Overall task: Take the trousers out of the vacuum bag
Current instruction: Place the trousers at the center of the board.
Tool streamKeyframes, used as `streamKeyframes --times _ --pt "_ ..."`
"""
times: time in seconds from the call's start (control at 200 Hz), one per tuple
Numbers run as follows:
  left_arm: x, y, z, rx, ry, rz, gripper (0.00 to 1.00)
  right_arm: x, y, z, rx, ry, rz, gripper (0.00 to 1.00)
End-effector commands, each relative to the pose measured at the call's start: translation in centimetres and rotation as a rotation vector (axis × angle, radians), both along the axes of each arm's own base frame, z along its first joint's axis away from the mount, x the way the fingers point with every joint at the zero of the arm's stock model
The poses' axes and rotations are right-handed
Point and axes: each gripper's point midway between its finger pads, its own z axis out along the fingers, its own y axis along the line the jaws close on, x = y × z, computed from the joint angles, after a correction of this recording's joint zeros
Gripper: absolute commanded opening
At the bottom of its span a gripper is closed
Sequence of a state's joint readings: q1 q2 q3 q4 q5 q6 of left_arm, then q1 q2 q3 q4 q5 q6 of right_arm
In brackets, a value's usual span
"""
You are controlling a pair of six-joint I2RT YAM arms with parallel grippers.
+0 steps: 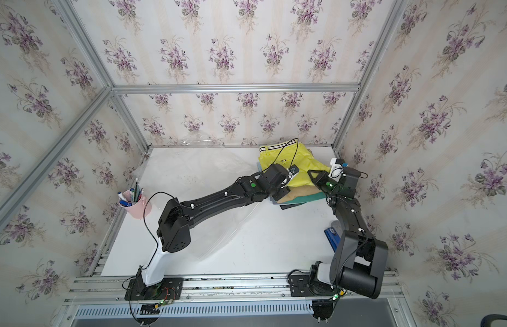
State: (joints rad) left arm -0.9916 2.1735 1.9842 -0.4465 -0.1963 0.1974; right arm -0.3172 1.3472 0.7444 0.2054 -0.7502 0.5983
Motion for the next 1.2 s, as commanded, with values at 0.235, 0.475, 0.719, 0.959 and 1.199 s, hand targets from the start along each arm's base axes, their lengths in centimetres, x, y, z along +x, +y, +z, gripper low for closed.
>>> streamKeyframes --times 0.235,0.475,0.719,0.959,1.199 --pt "-6.4 0.8 0.0 -0.135 0.186 -0.105 1.0 -0.7 -1.7 -4.0 -0.013 0.119 -0.084 0.09" --pt "-5.7 3.6 2.3 -0.229 0.274 0.018 1.0 -1.0 -3.2 -4.3 -0.067 0.166 -0.159 0.41" --pt "-0.7 5.5 2.7 -0.355 0.364 0.198 1.0 -1.9 -5.8 -2.6 -0.218 0.183 -0.276 0.63" --pt "3.5 5.9 1.8 -0.501 0.469 0.308 1.0 -2.4 -6.9 1.6 -0.327 0.09 -0.328 0.76" --pt "7.6 5.4 1.9 -0.585 0.499 0.349 1.0 -1.6 -5.7 2.9 -0.316 0.046 -0.241 0.8"
